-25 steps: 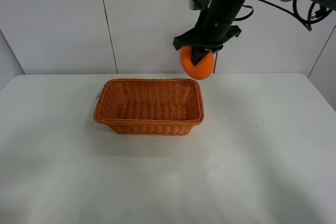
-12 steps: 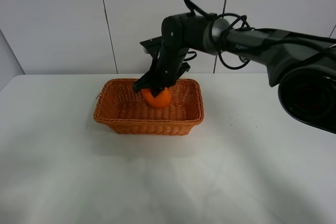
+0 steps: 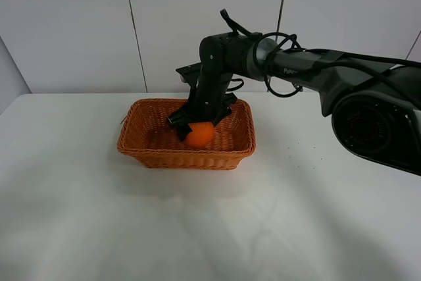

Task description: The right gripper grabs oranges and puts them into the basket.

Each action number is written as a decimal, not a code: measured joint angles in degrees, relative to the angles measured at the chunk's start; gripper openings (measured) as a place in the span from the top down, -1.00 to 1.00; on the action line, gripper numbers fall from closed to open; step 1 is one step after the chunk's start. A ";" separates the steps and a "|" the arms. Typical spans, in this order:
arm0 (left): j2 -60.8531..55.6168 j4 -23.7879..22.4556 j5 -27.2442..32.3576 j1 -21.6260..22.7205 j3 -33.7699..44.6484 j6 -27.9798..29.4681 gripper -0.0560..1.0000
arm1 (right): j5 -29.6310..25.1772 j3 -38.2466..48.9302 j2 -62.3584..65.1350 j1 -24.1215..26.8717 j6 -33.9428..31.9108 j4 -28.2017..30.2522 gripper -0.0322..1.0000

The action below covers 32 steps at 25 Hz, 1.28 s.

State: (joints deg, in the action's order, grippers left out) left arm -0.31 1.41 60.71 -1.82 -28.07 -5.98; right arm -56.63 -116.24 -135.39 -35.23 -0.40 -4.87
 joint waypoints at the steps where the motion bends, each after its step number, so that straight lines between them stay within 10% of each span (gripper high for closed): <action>1: 0.00 0.00 0.00 0.00 0.00 0.00 -0.78 | -0.79 -1.02 0.00 0.00 0.02 0.00 -0.35; 15: 0.00 0.00 0.00 0.00 0.00 0.00 -0.78 | -12.78 -18.77 0.52 2.54 -0.91 3.82 -0.40; 32: 0.00 0.00 0.00 0.00 0.00 0.00 -0.78 | -13.15 -18.56 0.54 32.39 -0.67 4.36 -0.40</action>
State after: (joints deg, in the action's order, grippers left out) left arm -0.31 1.41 60.71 -1.82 -28.07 -5.98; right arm -69.77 -134.79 -134.85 -2.84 -1.07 -0.51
